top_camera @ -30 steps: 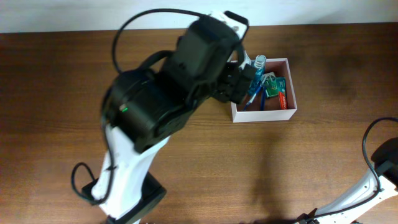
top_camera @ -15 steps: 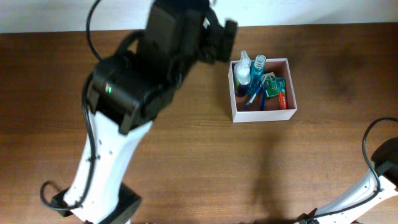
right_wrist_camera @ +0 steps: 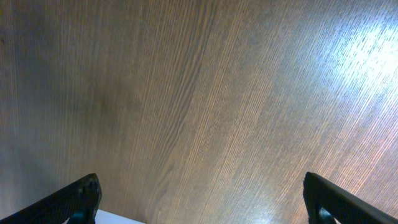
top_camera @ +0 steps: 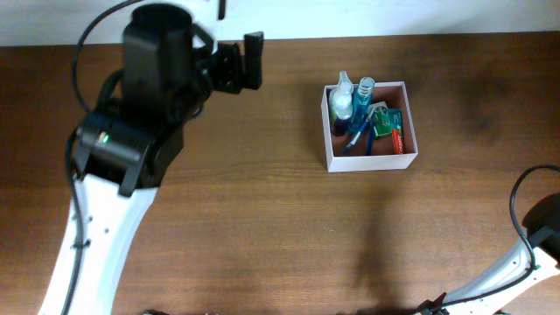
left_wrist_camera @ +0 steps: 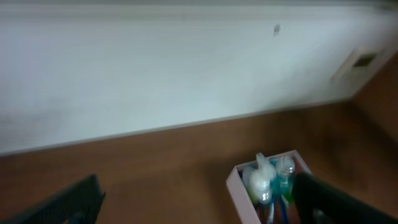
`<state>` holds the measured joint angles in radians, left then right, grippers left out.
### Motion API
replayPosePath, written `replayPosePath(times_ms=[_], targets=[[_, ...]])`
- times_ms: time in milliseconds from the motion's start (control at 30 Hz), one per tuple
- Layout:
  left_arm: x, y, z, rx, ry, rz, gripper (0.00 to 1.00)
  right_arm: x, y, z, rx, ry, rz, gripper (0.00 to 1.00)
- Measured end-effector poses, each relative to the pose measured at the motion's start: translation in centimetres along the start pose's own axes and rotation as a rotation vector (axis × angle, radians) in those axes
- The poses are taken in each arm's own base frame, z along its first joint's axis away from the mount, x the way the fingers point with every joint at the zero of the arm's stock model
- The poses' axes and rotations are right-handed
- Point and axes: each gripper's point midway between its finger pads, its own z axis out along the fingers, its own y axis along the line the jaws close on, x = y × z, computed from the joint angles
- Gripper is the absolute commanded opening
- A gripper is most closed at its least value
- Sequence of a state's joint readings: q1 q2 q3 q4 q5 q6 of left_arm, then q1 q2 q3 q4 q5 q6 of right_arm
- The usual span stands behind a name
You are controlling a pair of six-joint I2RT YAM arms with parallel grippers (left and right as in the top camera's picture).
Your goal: Pack container
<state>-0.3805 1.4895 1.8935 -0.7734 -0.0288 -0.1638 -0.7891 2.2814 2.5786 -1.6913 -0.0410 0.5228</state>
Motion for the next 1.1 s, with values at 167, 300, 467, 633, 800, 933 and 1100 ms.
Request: replayPosePath(times_ms=[167,300,467,633,800,933,1100], targets=[[2.5,3.1,-0.5,0.013,-0.083,-0.032,0.99,0.0,0.0,0.0,0.0,0.001,0.0,0.99],[8.7,5.7,-0.4,0.018,-0.055,-0.06,0.99,0.0,0.0,0.0,0.0,0.0,0.0,0.99],[11.9,6.5,-3.6,0.022,-0.179,-0.05,0.99,0.0,0.0,0.0,0.0,0.0,0.0,0.99],[15.4,7.3,-7.4,0.0,-0.346,-0.027,0.99,0.0,0.0,0.0,0.0,0.0,0.0,0.99],[18.3,9.1,-9.2,-0.062,-0.446,-0.054,0.99,0.0,0.0,0.0,0.0,0.0,0.0,0.99],[19.5,10.2,-10.4,-0.108,-0.496,-0.061,0.99,0.0,0.0,0.0,0.0,0.0,0.0,0.99],[20.9,11.6,-11.7,-0.173,-0.55,-0.063,0.99,0.0,0.0,0.0,0.0,0.0,0.0,0.99]])
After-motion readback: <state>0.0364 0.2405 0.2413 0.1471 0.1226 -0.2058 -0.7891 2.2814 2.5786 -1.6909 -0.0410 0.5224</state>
